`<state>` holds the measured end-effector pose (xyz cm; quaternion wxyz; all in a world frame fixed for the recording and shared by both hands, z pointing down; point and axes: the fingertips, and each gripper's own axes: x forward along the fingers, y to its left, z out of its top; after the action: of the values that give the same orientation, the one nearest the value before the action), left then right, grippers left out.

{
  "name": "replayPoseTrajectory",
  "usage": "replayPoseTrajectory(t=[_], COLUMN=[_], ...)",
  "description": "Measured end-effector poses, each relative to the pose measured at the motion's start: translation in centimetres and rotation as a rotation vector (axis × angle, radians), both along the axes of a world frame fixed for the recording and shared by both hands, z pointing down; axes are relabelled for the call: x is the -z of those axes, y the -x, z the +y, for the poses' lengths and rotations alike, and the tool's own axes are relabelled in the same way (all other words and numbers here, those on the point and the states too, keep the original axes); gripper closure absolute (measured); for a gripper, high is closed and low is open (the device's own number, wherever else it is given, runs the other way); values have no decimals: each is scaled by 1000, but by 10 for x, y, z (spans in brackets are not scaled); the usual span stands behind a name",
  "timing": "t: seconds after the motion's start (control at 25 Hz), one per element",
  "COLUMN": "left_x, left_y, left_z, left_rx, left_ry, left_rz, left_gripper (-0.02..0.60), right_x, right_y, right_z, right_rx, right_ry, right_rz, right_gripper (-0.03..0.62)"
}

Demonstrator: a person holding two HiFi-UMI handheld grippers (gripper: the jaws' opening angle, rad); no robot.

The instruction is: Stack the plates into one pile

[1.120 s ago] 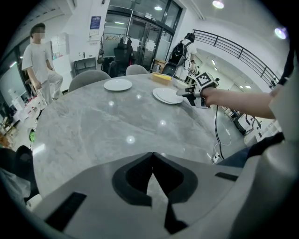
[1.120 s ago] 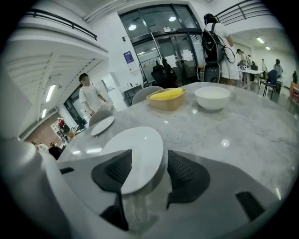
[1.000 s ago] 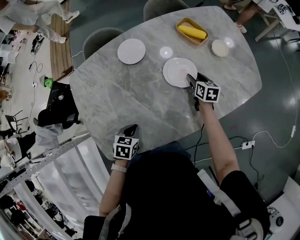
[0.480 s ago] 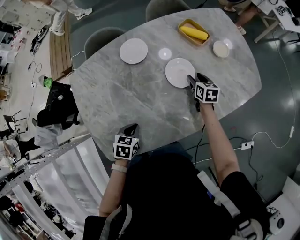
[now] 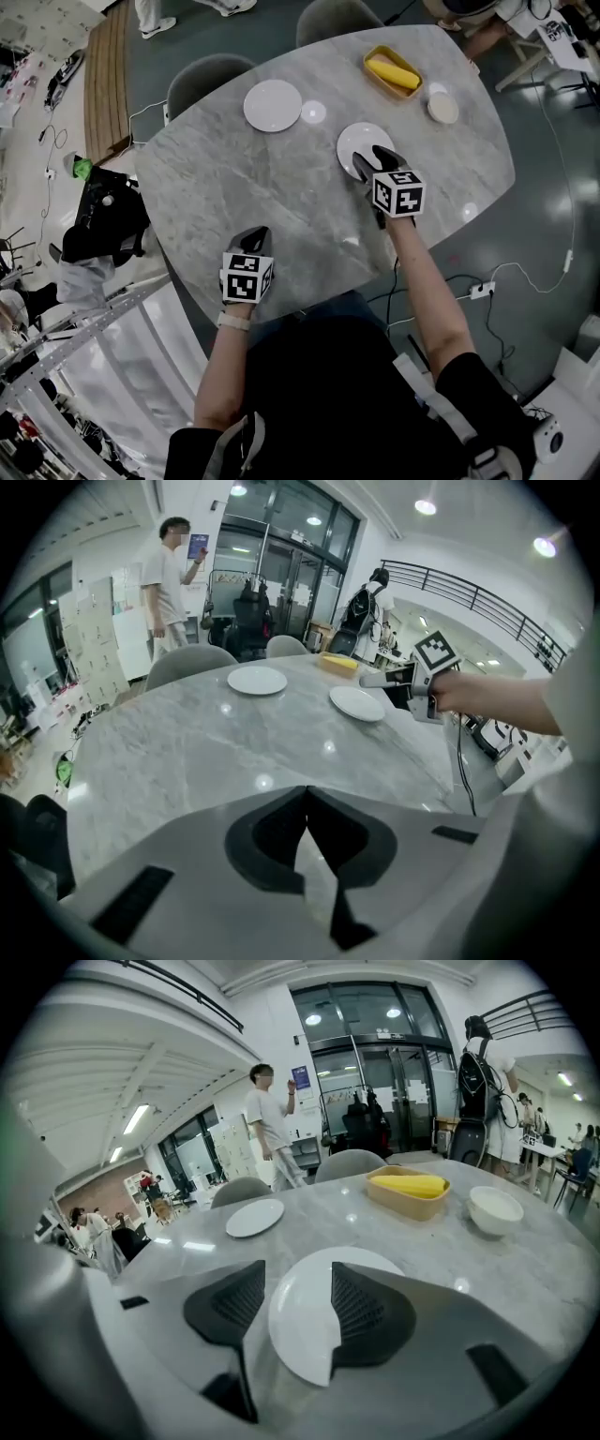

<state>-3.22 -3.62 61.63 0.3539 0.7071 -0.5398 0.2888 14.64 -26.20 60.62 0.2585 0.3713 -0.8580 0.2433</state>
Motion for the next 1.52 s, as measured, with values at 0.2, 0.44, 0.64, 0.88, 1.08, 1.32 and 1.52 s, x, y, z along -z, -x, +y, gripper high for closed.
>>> replayPoseTrajectory(t=[0.2, 0.44, 0.64, 0.88, 1.08, 1.32, 1.52], left_x=[0, -5, -9, -14, -20, -28, -37], left_y=[33, 56, 73, 88, 94, 95, 97], left_z=[-42, -97, -144, -195, -225, -247, -254], left_rx=[57, 111, 117, 164, 181, 152, 130], left_ry=[-64, -115, -161, -191, -184, -165, -132], left_rz=[11, 43, 51, 111, 143, 134, 120], left_gripper=[574, 574, 574, 574, 574, 574, 574], right_x=[3, 3, -3, -16, -29, -45, -48], right_y=[55, 106, 135, 159, 173, 185, 192], right_z=[4, -8, -28, -54, -70, -80, -86], right_rx=[54, 106, 89, 61, 43, 34, 29], right_ry=[17, 41, 66, 93, 119, 162, 173], right_rz=[-31, -48, -80, -105, -124, -143, -150], right_gripper=[364, 364, 364, 364, 364, 362, 361])
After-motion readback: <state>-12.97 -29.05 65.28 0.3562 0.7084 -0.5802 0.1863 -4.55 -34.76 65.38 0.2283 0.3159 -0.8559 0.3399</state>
